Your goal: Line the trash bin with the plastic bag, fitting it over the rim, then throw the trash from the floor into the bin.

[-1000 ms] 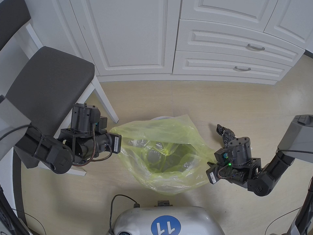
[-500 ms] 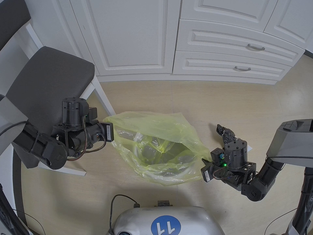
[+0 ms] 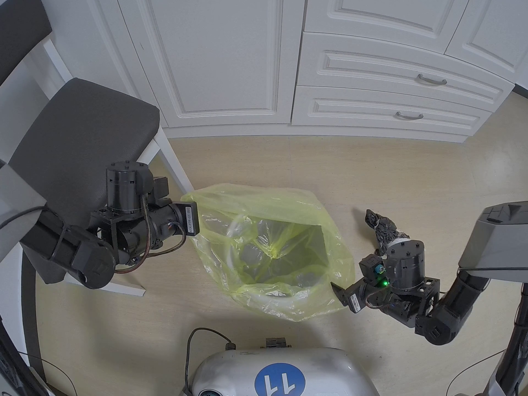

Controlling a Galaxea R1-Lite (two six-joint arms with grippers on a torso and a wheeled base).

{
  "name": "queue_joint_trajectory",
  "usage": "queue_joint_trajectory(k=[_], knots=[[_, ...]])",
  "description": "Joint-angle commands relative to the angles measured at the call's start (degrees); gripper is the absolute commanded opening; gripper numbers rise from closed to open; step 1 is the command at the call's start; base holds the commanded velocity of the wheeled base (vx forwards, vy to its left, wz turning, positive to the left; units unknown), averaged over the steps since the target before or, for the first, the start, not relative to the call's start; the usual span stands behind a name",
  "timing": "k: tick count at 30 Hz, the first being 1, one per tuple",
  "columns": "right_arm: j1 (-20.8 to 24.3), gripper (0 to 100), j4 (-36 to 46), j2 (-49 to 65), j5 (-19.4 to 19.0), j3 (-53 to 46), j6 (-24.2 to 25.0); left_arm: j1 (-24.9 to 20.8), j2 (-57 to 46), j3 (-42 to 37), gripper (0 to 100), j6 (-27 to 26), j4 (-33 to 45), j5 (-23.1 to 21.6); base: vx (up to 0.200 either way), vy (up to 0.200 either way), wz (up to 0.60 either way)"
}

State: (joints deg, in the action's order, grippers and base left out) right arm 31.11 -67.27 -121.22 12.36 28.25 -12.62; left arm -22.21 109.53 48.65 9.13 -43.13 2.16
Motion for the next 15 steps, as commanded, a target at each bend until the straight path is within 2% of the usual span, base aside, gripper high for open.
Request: queue_joint_trajectory(k=[1,6,7,10,15], knots=[[3.5,100,-0.5,8.6,1.3,-6.5,-3.0,-2.7,-6.3,-2.2,0,0.3,-0.2,0.0,0.0,0.0,0.0],[3.3,100,-0.7,8.0,0.6,-6.2,-2.7,-2.7,-3.5,-1.4,0,0.4,-0.2,0.0,0.0,0.0,0.0],[2.6,100,-0.9,7.2,-2.3,-5.7,-2.0,-2.4,0.3,0.0,0,0.7,-1.4,0.1,0.0,0.0,0.0],[2.9,100,-2.5,7.3,-4.8,-5.5,-0.3,-2.3,2.5,0.6,0,2.1,-2.7,0.5,0.0,0.0,0.0],[4.2,100,-5.5,6.1,-4.8,-3.5,3.6,-2.2,3.0,0.9,0,2.4,-3.1,0.6,0.0,0.0,0.0]])
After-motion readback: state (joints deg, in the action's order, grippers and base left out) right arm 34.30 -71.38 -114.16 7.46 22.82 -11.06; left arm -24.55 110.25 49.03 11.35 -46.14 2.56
